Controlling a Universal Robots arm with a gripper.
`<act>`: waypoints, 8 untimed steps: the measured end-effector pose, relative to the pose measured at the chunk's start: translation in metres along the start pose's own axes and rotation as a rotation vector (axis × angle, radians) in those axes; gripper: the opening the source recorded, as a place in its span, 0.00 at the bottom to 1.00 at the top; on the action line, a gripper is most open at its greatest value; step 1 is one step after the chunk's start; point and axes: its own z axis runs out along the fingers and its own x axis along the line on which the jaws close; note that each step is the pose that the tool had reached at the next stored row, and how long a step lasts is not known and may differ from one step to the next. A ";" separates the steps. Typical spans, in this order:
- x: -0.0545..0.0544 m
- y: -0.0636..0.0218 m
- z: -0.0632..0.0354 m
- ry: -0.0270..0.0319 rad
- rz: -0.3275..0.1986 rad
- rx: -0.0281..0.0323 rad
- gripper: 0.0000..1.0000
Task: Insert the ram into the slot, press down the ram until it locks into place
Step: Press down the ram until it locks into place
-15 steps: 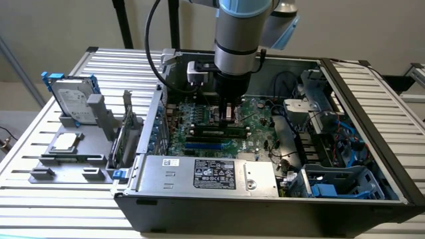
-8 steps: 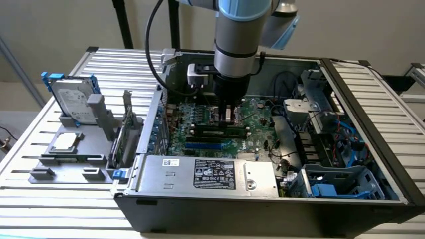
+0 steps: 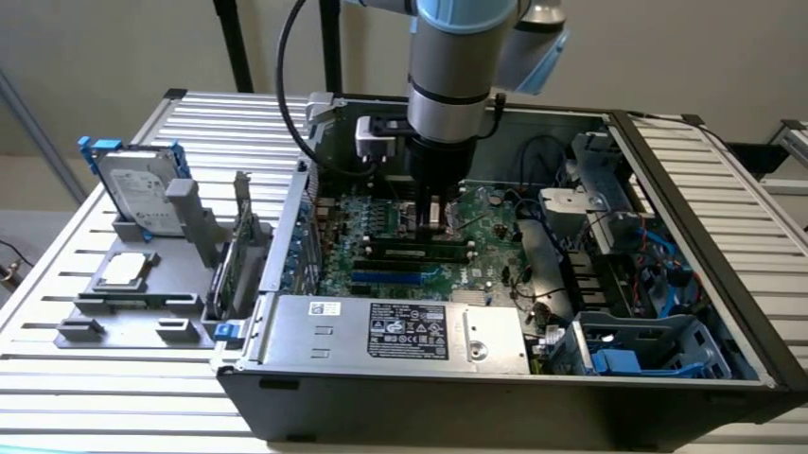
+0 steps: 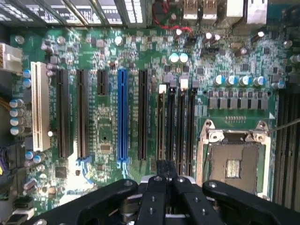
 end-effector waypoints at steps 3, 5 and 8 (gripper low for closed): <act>0.000 0.0002 -0.0138 0.0006 0.000 -0.0030 0.10; 0.000 0.0003 -0.0181 0.0007 0.000 -0.0047 0.10; 0.000 0.0003 -0.0181 0.0005 0.000 -0.0050 0.10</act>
